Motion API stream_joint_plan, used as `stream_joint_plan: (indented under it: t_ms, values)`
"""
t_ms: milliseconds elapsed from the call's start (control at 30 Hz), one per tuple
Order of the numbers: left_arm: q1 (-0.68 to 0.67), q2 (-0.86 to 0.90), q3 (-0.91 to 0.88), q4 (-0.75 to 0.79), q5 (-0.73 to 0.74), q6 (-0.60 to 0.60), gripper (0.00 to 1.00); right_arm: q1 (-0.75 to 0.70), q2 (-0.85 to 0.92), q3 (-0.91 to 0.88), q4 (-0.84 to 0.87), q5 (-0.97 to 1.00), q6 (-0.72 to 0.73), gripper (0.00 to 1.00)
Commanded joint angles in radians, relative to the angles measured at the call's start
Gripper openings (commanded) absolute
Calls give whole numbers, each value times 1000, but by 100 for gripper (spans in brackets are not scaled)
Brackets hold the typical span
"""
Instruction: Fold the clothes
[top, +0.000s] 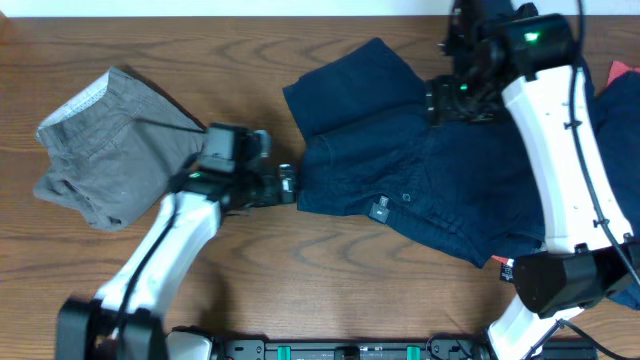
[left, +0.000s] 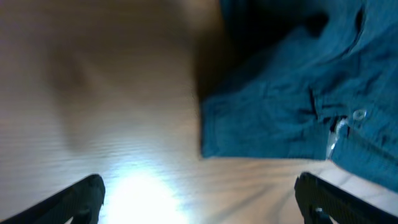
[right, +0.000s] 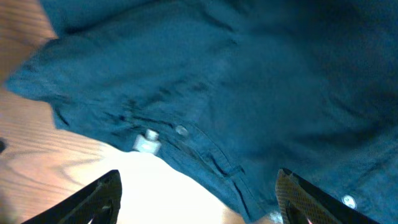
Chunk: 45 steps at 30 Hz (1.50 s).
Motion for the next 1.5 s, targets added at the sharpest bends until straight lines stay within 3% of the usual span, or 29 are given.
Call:
stream_joint_plan:
  t_ms: [0,267,300,367,433,467,567,667,767,867,1100,1133,1167,1200,1267,1367,1400,1467]
  values:
    - [-59,102,8,66,21,-6,98,-56,-5,4,-25,6,7,76]
    - [-172,302,8,236,22,-60,100,-116,-5,4,-45,7,7,75]
    - [-184,312,8,239,22,-65,92,-117,-5,4,-44,7,7,75]
    - [-209,320,8,227,22,-65,63,-119,-5,4,-41,11,7,74]
    - [-227,319,8,207,22,-64,22,-119,-5,4,-37,23,7,73]
    - [-230,317,8,194,22,-64,6,-119,-5,4,-35,27,7,73]
    - [-211,294,14,92,19,-47,6,-119,-5,4,-36,51,7,72]
    - [-148,240,68,-117,-31,14,6,-119,-5,4,-36,64,7,72]
    - [-39,167,198,-366,-177,124,6,-119,-5,4,-35,67,7,72]
    - [75,114,357,-517,-301,187,6,-119,-5,4,-36,66,7,72]
    - [330,89,594,-465,-375,198,8,-119,-4,1,-41,73,-5,72]
    - [354,89,595,-446,-375,198,27,-119,-4,0,-40,81,-8,72]
    - [375,90,595,-439,-375,198,54,-119,-3,0,-40,94,-8,72]
    - [389,93,593,-441,-375,198,66,-119,-1,0,-38,109,-8,70]
    - [405,97,591,-464,-372,181,78,-120,3,-1,-27,135,-8,68]
    - [401,99,589,-517,-327,131,79,-129,21,-2,-3,146,-11,40]
    - [395,99,587,-538,-264,131,79,-135,32,-2,6,146,-14,32]
    - [378,99,584,-572,-118,130,78,-153,59,-2,24,143,-16,6]
